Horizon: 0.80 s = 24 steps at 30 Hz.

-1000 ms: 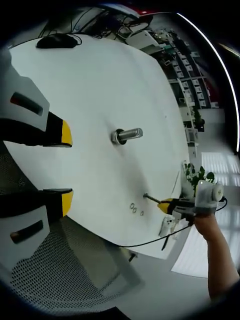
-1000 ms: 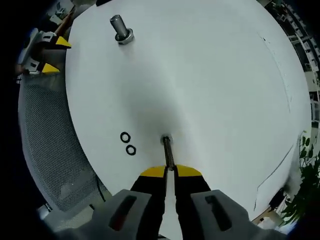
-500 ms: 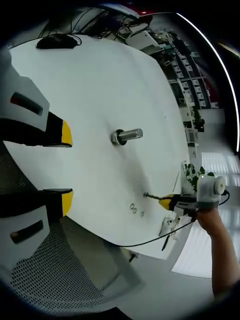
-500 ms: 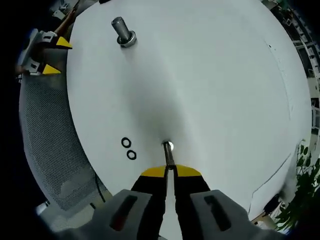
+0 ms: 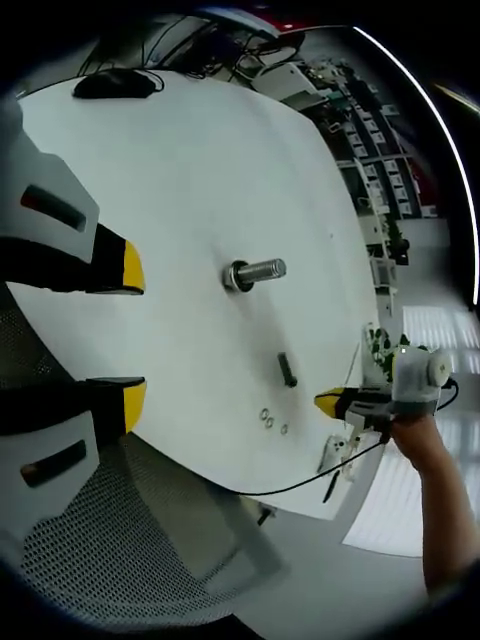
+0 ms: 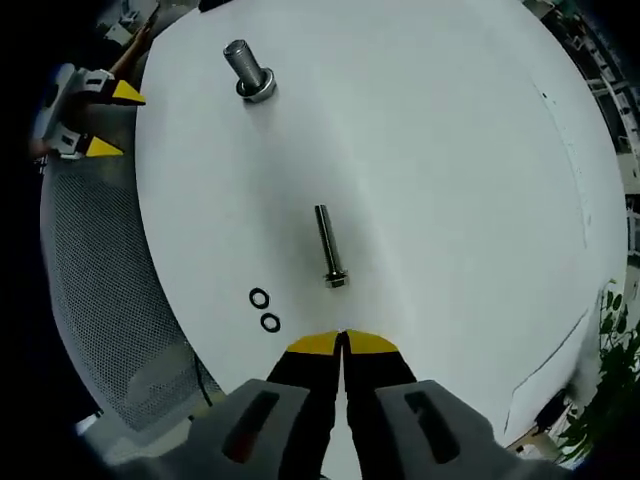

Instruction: Place the washer onto the threaded stud by aligning its center hole with the stud, sliding it down to the base, and recovering from edge contact or off-axis alignment until the washer reaches the visible bottom stop.

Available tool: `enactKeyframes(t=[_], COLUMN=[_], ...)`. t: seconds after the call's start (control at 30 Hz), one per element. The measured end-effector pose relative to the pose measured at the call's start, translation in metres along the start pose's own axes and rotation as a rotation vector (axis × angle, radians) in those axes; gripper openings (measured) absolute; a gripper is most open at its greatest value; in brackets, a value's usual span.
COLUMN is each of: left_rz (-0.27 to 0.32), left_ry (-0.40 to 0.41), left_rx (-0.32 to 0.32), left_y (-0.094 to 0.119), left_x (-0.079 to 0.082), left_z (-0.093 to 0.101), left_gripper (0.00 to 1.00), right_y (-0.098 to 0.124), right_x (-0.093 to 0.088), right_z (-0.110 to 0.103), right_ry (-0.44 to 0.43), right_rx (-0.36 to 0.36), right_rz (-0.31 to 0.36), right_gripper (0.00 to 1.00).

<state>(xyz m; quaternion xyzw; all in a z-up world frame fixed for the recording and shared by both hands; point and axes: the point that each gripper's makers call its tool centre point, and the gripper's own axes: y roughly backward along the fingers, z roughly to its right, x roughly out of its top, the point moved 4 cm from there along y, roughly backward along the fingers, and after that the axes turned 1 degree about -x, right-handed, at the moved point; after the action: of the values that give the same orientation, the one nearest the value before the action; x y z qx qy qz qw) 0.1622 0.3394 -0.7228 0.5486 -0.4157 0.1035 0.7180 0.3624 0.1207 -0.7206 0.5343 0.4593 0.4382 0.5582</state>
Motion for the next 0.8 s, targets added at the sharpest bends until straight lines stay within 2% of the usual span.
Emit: enactKeyframes(t=[0.17, 0.37, 0.5, 0.8], left_rz=[-0.001, 0.001, -0.001, 0.007], left_ry=[-0.002, -0.002, -0.003, 0.003], left_rx=[-0.001, 0.001, 0.004, 0.017], left_y=[0.0, 0.0, 0.0, 0.002], left_x=[0.0, 0.0, 0.0, 0.001], left_z=[0.001, 0.0, 0.0, -0.002], left_gripper=[0.31, 0.31, 0.31, 0.31], right_y=[0.0, 0.0, -0.002, -0.006], right_x=[0.003, 0.009, 0.02, 0.043], right_z=[0.001, 0.002, 0.0, -0.005], right_ry=[-0.008, -0.014, 0.025, 0.04], right_rx=[-0.012, -0.016, -0.03, -0.006], right_rz=[0.042, 0.072, 0.096, 0.119], right_gripper=[0.04, 0.11, 0.16, 0.17])
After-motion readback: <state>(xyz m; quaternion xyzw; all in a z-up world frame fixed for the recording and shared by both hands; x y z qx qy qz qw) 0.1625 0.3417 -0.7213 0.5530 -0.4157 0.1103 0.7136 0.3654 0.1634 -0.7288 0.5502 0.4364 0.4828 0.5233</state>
